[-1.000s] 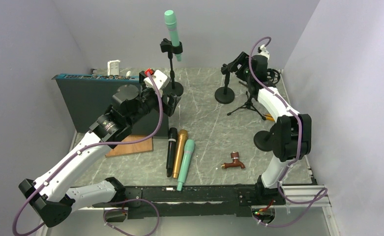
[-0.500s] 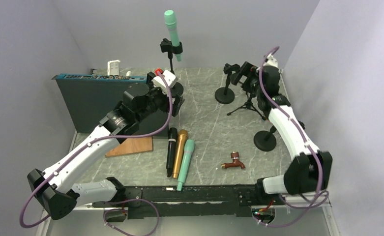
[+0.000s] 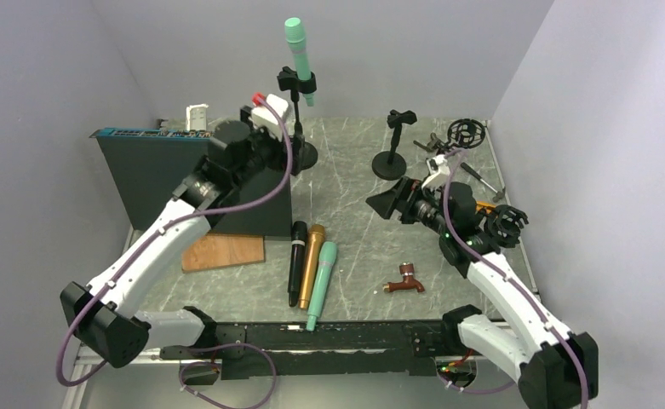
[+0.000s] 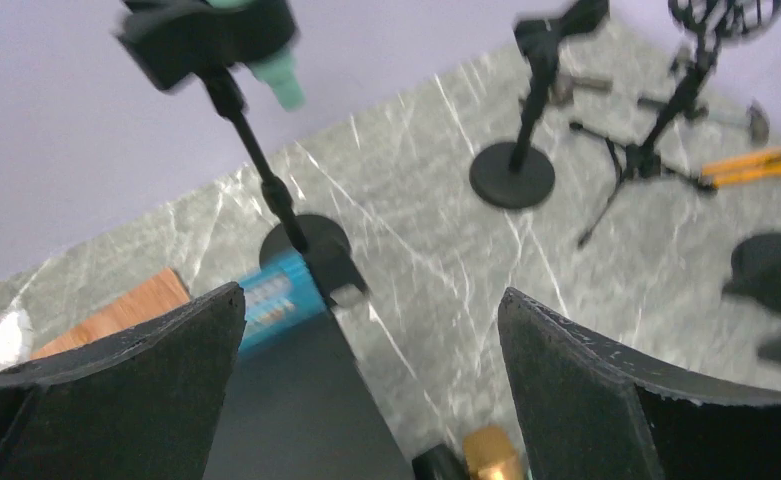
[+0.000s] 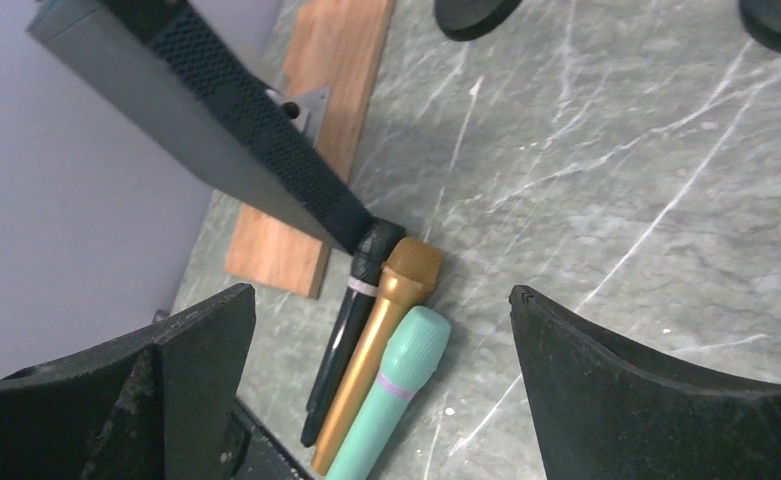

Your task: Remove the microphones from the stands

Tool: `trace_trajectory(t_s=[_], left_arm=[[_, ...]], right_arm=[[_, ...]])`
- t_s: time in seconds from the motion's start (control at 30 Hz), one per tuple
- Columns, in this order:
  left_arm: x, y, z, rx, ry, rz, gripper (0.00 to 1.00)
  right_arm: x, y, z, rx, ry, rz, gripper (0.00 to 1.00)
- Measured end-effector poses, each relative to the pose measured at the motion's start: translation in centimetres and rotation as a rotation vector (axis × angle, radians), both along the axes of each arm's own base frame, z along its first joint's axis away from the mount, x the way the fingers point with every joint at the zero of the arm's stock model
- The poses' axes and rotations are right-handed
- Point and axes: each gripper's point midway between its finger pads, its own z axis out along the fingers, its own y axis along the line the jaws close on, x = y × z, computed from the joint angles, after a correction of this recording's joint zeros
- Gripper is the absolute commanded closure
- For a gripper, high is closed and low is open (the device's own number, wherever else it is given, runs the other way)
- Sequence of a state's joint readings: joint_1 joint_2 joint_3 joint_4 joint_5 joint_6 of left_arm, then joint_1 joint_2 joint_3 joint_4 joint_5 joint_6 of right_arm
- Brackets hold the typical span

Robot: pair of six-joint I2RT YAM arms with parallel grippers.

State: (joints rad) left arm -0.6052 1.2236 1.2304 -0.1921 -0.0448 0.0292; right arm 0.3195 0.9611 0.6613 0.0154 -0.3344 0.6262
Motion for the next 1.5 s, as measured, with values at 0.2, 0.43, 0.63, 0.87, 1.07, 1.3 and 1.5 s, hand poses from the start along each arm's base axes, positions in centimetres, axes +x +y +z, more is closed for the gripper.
trace_trajectory(t_s=[0.2, 0.43, 0.63, 0.87, 1.07, 1.3, 1.5], left_arm=[[4.8, 3.0, 6.3, -0.159, -0.077, 0.074, 0.00], [10.7, 4.1, 10.5, -0.336, -0.170, 0.045, 0.01], [18.3, 3.9, 10.0, -0.460, -0.146, -0.015, 0.01], [22.3, 1.9, 6.5, -0.462, -0.099, -0.102, 0.01], [23.6, 0.4, 6.4, -0.480, -0.114, -0.181, 0.05], [23.5, -0.3, 6.5, -0.517, -0.108, -0.210, 1.00], [22.8, -2.2, 6.4, -0.485, -0.117, -0.233, 1.00]], right_arm=[[-3.0, 0.0, 2.6, 0.068, -0.094, 0.046, 0.00], [-5.4, -1.1, 5.9, 0.055, -0.220, 0.048, 0.00], [-6.6, -2.2, 5.9, 0.007, -0.246, 0.024, 0.00], [-7.1, -2.9, 5.8, -0.006, -0.248, 0.000, 0.00], [-7.1, -3.1, 5.2, -0.018, -0.223, -0.010, 0.00], [-7.0, -3.2, 4.6, -0.026, -0.199, -0.021, 0.00], [-6.8, -3.3, 4.4, -0.030, -0.188, -0.028, 0.00]])
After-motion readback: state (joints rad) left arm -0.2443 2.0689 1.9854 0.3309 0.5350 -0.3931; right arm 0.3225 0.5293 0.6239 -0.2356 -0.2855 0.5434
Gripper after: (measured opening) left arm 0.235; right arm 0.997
